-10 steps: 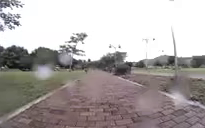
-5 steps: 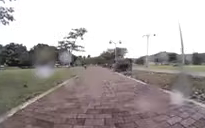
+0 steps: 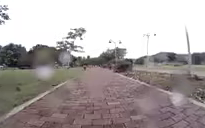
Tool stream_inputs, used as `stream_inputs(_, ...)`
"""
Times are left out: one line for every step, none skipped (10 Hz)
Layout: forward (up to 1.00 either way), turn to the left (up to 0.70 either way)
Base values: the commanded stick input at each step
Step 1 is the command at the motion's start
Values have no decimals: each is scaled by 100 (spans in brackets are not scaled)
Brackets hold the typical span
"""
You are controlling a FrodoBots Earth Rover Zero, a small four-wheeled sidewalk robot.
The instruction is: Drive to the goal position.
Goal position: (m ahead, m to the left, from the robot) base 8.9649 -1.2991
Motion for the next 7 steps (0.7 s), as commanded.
stream_inputs(70, 0)
stream_inputs(70, 0)
stream_inputs(70, 0)
stream_inputs(70, 0)
stream_inputs(70, 0)
stream_inputs(70, 0)
stream_inputs(70, 0)
